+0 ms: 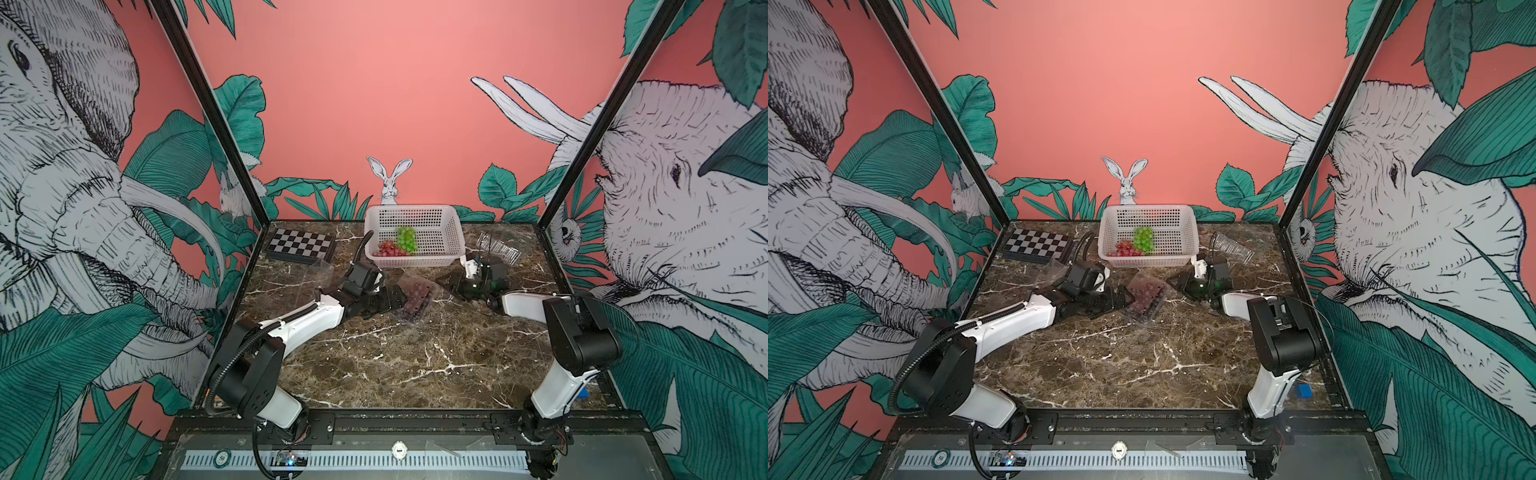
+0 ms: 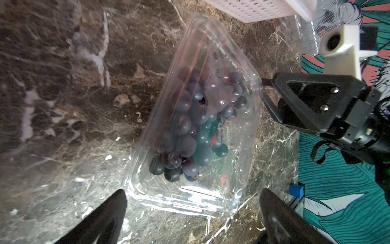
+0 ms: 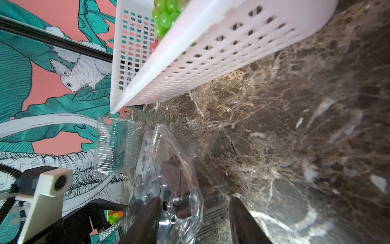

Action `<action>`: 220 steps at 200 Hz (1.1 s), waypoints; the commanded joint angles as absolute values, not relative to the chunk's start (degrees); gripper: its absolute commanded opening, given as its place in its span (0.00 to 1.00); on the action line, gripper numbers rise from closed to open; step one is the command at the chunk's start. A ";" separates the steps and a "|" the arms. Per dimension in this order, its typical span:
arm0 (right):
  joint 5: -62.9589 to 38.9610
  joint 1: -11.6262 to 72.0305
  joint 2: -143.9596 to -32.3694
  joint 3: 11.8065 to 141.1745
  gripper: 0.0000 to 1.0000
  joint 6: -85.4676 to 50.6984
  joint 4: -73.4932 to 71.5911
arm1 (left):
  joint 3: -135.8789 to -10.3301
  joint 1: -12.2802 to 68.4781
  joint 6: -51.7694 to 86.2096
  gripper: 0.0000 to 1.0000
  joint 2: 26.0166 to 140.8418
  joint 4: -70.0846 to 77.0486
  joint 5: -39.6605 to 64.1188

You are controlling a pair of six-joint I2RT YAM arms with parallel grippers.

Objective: Pack grapes into containers
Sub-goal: Close the packing box at the center of the board, then adjust the packing box at the center of the board.

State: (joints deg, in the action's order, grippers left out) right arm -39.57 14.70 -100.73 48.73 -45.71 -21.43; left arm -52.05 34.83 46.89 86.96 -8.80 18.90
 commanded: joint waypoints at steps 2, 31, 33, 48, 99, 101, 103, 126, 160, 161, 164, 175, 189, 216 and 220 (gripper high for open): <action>-39.18 15.87 -102.32 50.51 0.53 -42.99 -19.86 | -50.18 34.72 52.83 0.99 90.02 -1.14 23.05; -40.07 17.14 -104.10 52.05 0.54 -42.77 -19.53 | -51.57 34.79 53.57 0.99 93.21 2.23 23.31; -40.21 17.14 -104.20 52.21 0.54 -42.75 -19.43 | -51.78 34.76 53.49 1.00 93.35 2.27 23.30; -40.12 17.23 -104.66 52.22 0.50 -42.63 -19.19 | -53.43 34.72 52.94 1.00 94.51 1.99 23.36; -38.29 17.07 -100.78 47.84 0.45 -41.77 -17.40 | -59.55 34.72 50.65 0.99 99.30 0.98 23.32; -38.20 17.05 -100.49 47.47 0.45 -41.75 -17.38 | -59.87 34.72 50.59 0.99 99.58 1.10 23.43; -38.20 17.07 -100.29 47.16 0.45 -41.75 -17.31 | -60.21 34.72 50.51 0.99 99.82 1.11 23.46; -37.14 16.83 -96.96 42.73 0.45 -43.48 -18.20 | -64.24 34.81 49.89 0.99 103.08 0.96 23.96; -37.01 16.85 -92.24 37.02 0.45 -46.89 -18.44 | -70.21 34.81 48.87 1.00 107.15 0.41 24.79; -37.01 16.82 -92.26 36.92 0.45 -46.87 -18.06 | -70.35 34.80 48.82 1.00 107.28 0.25 24.79; -37.00 16.80 -92.28 36.77 0.45 -46.73 -17.46 | -70.99 34.83 48.53 0.99 107.50 -0.02 24.79; -36.56 16.63 -88.60 36.75 0.47 -45.61 -13.99 | -72.93 34.86 47.40 0.99 108.24 -1.73 24.95; -34.77 15.81 -85.75 37.72 0.50 -42.96 -7.65 | -74.21 34.72 45.20 1.00 107.92 -4.48 24.27; -29.18 13.99 -81.26 41.01 0.60 -37.96 1.48 | -71.28 34.55 41.51 0.99 103.95 -8.35 21.32; -28.48 13.89 -81.29 41.70 0.61 -37.13 2.41 | -70.06 34.54 41.32 1.00 103.06 -8.44 20.98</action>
